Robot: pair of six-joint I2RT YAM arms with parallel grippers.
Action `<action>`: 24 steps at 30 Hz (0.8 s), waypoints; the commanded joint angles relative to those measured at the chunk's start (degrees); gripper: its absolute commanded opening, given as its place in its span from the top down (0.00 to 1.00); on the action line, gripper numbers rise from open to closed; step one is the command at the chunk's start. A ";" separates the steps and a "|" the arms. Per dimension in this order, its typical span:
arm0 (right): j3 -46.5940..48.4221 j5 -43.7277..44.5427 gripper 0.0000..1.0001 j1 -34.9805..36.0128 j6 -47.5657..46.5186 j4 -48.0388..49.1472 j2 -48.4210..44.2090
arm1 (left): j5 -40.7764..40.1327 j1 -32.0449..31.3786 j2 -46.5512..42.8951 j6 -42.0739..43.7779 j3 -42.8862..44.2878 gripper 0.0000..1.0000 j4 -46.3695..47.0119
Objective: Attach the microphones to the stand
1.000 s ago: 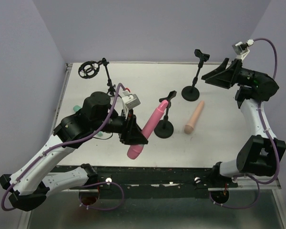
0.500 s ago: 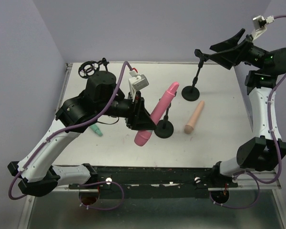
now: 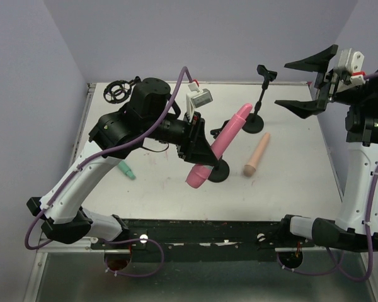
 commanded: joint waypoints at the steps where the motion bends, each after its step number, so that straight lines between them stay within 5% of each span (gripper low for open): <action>1: 4.98 -0.72 0.00 0.26 -32.85 -29.70 -0.68 | 5.55 0.07 1.73 -4.91 2.68 1.00 3.02; 11: 5.96 6.60 0.00 0.26 -81.87 -64.72 -3.76 | 10.56 -0.11 5.69 -14.75 2.16 1.00 8.48; 24: 1.21 4.58 0.00 0.26 -88.92 -64.65 -9.65 | 15.22 0.16 19.65 -31.19 14.70 1.00 13.23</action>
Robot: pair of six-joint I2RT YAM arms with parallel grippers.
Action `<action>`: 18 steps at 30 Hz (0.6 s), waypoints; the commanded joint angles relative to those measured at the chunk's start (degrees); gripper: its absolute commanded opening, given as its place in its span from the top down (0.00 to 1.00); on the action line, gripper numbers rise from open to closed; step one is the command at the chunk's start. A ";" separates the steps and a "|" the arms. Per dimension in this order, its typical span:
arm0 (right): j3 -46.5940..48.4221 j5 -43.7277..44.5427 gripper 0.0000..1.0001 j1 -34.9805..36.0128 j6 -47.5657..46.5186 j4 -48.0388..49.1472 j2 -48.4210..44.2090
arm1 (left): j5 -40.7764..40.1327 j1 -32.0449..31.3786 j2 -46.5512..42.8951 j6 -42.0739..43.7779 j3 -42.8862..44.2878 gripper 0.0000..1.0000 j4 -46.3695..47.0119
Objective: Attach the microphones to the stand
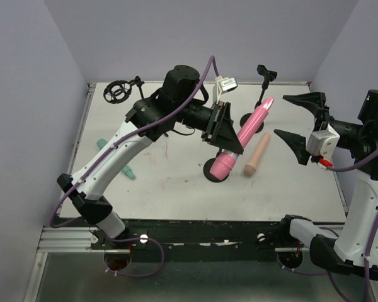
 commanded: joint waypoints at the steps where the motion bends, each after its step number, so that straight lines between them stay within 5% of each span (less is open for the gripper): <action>1: -1.10 -1.17 0.00 0.26 -5.41 -6.19 -0.75 | 4.79 0.16 6.37 -8.88 9.12 1.00 2.38; 10: -10.33 3.23 0.00 0.26 -19.99 -6.19 -4.53 | 7.78 -0.63 12.45 -15.92 12.74 1.00 6.96; 18: -12.27 3.66 0.01 0.26 -19.75 -3.38 -5.41 | 8.22 -2.65 13.94 -16.27 11.42 1.00 6.95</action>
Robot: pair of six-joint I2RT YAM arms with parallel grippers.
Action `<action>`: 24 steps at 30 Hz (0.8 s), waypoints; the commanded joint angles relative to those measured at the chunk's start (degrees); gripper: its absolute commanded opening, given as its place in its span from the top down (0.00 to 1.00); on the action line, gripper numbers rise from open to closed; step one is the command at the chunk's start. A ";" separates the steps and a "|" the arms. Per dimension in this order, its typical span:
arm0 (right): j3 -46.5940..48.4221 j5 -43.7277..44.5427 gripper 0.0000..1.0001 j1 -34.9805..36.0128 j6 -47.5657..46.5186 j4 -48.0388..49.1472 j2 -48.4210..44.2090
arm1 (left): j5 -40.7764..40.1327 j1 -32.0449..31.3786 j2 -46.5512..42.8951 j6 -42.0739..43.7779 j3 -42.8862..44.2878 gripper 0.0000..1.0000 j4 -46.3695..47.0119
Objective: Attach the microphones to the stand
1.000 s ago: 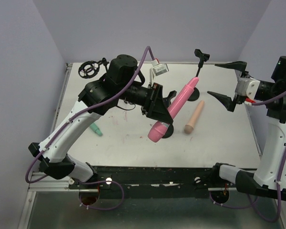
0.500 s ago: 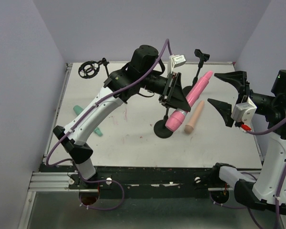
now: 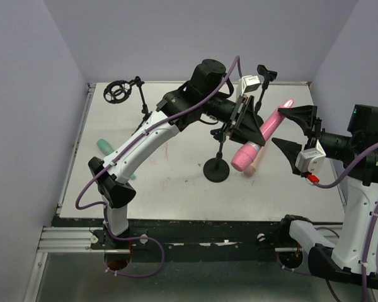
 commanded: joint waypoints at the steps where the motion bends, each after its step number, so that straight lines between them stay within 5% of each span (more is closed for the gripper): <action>1: -1.64 1.52 0.01 0.26 -6.12 -1.41 -0.67 | 2.67 -1.67 0.68 -1.54 0.26 1.00 1.62; 16: -7.36 3.55 0.42 0.26 -12.00 -1.05 -2.96 | 3.55 -3.34 0.85 -2.06 -2.47 1.00 3.20; 24: -7.71 2.14 0.67 0.17 -13.33 -2.99 -3.48 | 3.20 -3.52 -0.81 -3.82 -6.07 0.76 7.24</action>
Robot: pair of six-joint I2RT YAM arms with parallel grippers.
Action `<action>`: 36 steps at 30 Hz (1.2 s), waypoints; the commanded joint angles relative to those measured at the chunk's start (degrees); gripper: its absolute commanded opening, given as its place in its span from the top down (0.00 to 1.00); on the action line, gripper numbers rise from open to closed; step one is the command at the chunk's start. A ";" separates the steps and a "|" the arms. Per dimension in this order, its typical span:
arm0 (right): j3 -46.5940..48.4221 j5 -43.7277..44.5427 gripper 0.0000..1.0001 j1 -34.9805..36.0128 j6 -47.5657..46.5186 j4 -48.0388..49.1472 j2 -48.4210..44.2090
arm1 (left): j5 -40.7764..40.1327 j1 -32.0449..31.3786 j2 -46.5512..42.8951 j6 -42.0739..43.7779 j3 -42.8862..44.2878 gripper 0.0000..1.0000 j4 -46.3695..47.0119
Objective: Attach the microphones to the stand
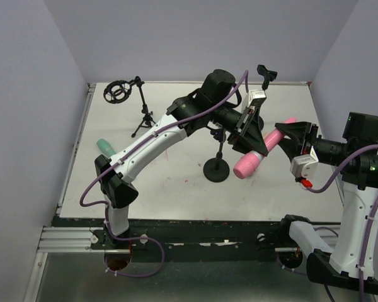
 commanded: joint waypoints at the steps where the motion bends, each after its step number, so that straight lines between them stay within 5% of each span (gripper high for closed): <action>1: -0.78 -1.29 0.68 0.28 -10.43 -3.77 -0.16 | 0.95 -0.63 -2.78 -1.18 -3.05 0.71 7.83; 5: -0.78 -1.56 0.70 0.28 -6.39 -2.63 -0.42 | 0.42 -0.46 -4.80 -1.71 -5.34 0.43 10.73; 10: -1.14 -2.87 0.72 0.28 -2.69 -3.85 -1.04 | -2.03 0.77 -9.89 -0.66 -9.64 0.21 14.35; 23: -0.79 -11.04 0.73 0.20 11.98 -5.71 -1.66 | -14.68 6.31 -23.78 14.01 -20.98 0.15 7.58; 27: -1.22 -14.11 0.74 -0.42 22.95 -2.55 -1.74 | -24.34 7.71 -30.01 21.74 -25.46 0.15 6.08; 36: -5.96 -23.17 0.75 -2.97 61.09 18.01 -1.48 | -44.04 9.65 -56.37 30.27 -60.07 0.08 35.51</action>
